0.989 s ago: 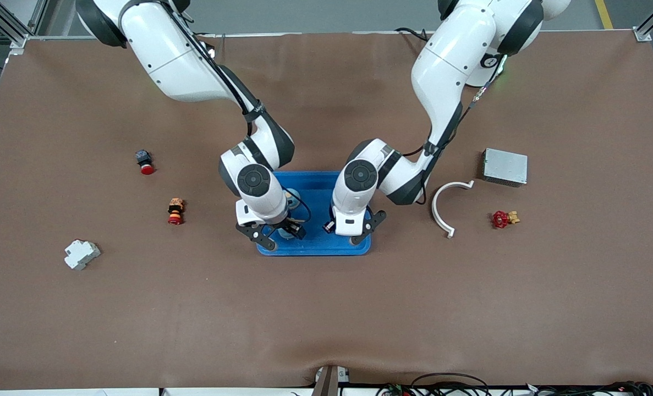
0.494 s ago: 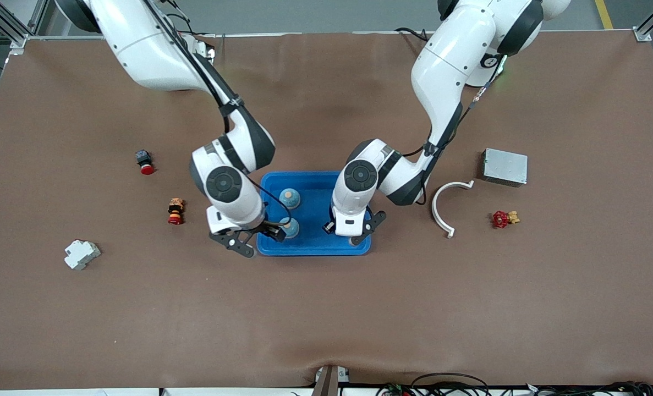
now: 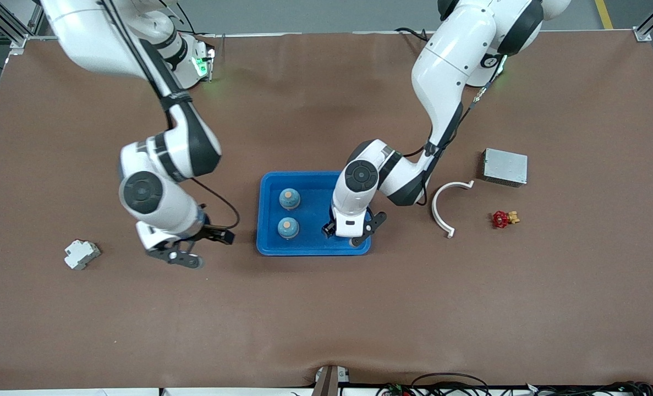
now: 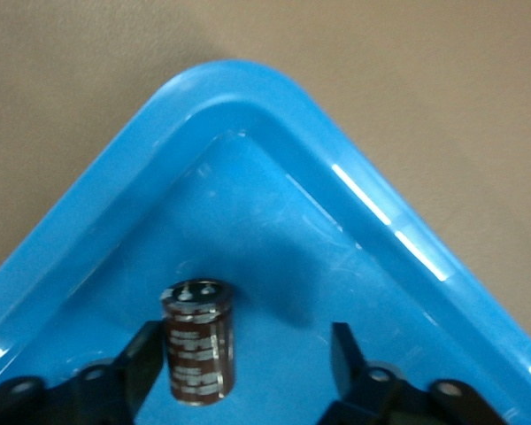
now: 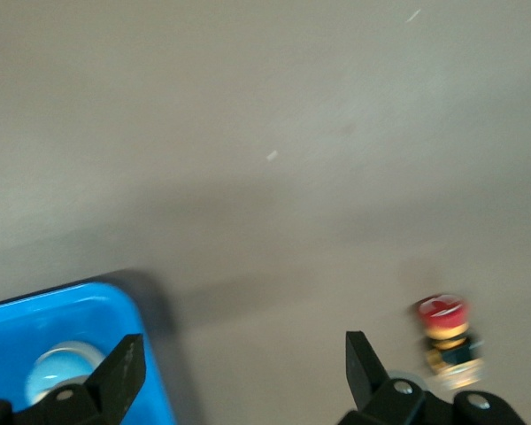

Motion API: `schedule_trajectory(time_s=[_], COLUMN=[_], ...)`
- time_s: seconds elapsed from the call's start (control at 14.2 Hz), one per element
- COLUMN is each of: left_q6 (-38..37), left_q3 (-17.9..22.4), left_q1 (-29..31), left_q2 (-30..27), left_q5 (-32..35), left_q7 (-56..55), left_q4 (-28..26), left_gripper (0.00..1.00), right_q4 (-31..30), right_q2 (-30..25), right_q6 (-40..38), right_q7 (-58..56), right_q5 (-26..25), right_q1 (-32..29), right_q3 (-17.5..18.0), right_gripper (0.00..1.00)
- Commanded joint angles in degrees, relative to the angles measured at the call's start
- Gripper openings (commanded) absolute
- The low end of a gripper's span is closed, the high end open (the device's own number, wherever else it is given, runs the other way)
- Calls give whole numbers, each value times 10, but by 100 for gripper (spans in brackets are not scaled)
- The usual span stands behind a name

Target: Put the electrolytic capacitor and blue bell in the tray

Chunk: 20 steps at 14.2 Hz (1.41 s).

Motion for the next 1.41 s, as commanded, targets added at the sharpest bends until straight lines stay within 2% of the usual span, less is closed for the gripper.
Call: schedule_trajectory(time_s=[0.0, 0.35, 0.64, 0.85, 0.99, 1.2, 1.34], left_q6=[-6, -88, -245, -418, -535, -635, -641], left_q3=[10, 9, 1, 1, 2, 4, 2], left_q1=[-9, 5, 48, 114, 165, 236, 272], left_q2=[-26, -105, -210, -299, -349, -394, -447], left_q5=[-2, -1, -13, -74, -87, -78, -28], left_q7=[-7, 6, 94, 232, 329, 449, 534], left_q4=[3, 2, -3, -3, -4, -13, -66], left_gripper=[100, 100, 100, 100, 100, 100, 100], right_q4=[-17, -11, 2, 6, 6, 5, 5], right_q2=[-33, -61, -76, -82, -84, -84, -86], right_q6=[-15, -47, -79, -98, -99, -99, -99], right_q7=[-69, -128, -205, -232, -241, -246, -254], right_q5=[-10, -10, -9, -7, -5, -4, -3], right_q1=[-47, -90, -136, -157, -166, -172, -178], right_q3=[10, 10, 11, 11, 11, 11, 11], right_gripper=[100, 100, 100, 100, 100, 100, 100])
